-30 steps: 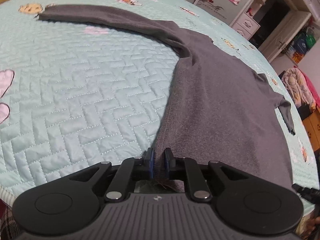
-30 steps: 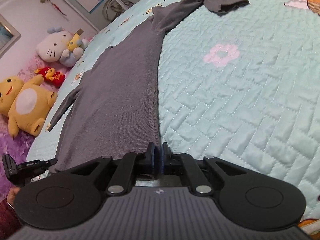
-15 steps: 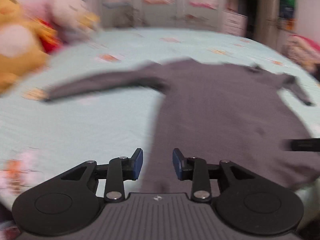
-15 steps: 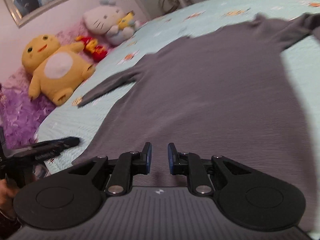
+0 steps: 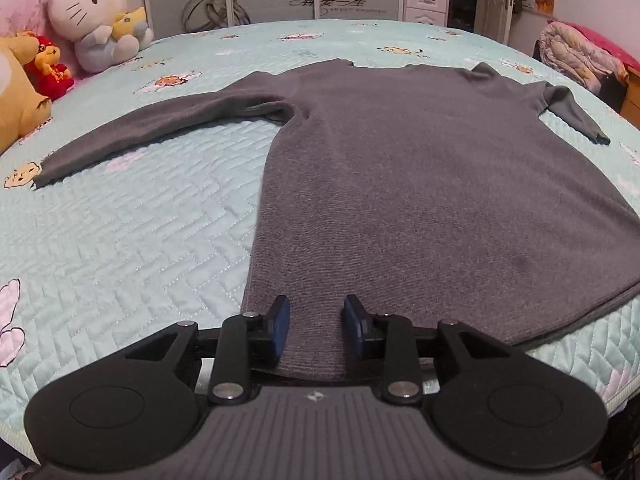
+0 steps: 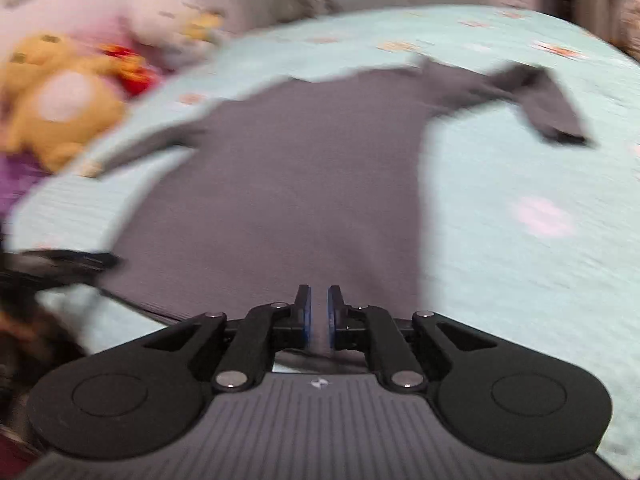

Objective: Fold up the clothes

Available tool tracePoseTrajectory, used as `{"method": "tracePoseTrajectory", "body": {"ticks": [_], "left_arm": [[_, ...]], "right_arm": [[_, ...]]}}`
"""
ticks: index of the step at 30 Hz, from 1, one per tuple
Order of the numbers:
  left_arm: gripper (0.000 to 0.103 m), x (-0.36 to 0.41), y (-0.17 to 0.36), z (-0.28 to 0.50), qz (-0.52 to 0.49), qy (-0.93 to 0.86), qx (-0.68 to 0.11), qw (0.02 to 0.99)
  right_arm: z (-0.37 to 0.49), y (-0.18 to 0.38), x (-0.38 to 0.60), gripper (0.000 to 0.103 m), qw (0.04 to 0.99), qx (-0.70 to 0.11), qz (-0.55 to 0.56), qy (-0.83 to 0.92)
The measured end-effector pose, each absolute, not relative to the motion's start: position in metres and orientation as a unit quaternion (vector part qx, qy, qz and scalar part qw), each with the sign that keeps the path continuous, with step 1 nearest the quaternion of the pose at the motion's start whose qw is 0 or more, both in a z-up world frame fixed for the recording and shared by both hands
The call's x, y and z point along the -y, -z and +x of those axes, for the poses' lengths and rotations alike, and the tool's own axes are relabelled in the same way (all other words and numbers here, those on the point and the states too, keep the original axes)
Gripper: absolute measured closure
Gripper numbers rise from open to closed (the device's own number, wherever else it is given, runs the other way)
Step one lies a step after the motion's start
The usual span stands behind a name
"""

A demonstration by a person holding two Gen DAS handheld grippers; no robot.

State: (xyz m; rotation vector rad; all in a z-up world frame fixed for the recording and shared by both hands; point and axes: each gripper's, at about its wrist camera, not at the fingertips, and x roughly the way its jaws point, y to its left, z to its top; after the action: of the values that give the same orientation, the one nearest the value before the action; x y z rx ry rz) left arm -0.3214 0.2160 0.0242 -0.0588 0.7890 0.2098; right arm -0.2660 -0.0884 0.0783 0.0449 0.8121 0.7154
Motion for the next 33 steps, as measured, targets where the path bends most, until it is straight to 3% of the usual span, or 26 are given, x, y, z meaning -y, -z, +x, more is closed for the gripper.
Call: {"method": "tracePoseTrajectory", "body": {"ticks": [5, 7, 8, 9, 11, 13, 16, 18, 26, 31, 33], "left_arm": [[0.068, -0.228, -0.026, -0.325, -0.037, -0.074, -0.388, 0.918], [0.068, -0.232, -0.025, -0.325, -0.040, -0.062, -0.387, 0.919], [0.067, -0.234, -0.025, -0.326, -0.040, -0.056, -0.385, 0.920], [0.067, -0.236, -0.024, -0.327, -0.039, -0.051, -0.382, 0.922], [0.067, -0.239, -0.023, -0.329, -0.044, -0.045, -0.378, 0.924], [0.067, -0.239, -0.024, -0.328, -0.048, -0.048, -0.380, 0.923], [0.067, -0.236, -0.027, -0.325, -0.044, -0.055, -0.384, 0.921], [0.069, -0.230, -0.034, -0.326, -0.045, -0.054, -0.383, 0.921], [0.068, -0.179, -0.067, -0.322, -0.028, 0.025, -0.351, 0.936], [0.063, -0.133, -0.034, -0.292, 0.043, 0.078, -0.404, 0.910], [0.064, -0.146, -0.027, -0.292, 0.002, 0.079, -0.402, 0.912]], "right_arm": [[-0.227, -0.060, 0.066, 0.078, 0.842, -0.379, 0.102, -0.370], [-0.197, -0.044, 0.083, 0.067, 0.838, -0.403, 0.136, -0.342], [-0.182, -0.035, 0.096, 0.076, 0.837, -0.424, 0.128, -0.320], [-0.176, -0.030, 0.115, 0.103, 0.843, -0.429, 0.127, -0.299], [-0.172, -0.030, 0.152, 0.103, 0.846, -0.435, 0.159, -0.264], [-0.177, -0.040, 0.177, 0.094, 0.857, -0.432, 0.170, -0.224], [-0.188, -0.053, 0.187, 0.090, 0.854, -0.406, 0.200, -0.256], [-0.196, -0.059, 0.185, 0.083, 0.851, -0.396, 0.194, -0.285], [-0.210, -0.068, 0.174, 0.082, 0.862, -0.376, 0.154, -0.303], [-0.218, -0.047, 0.167, 0.083, 0.856, -0.418, 0.087, -0.292], [-0.224, -0.036, 0.165, 0.087, 0.850, -0.437, 0.053, -0.289]]}}
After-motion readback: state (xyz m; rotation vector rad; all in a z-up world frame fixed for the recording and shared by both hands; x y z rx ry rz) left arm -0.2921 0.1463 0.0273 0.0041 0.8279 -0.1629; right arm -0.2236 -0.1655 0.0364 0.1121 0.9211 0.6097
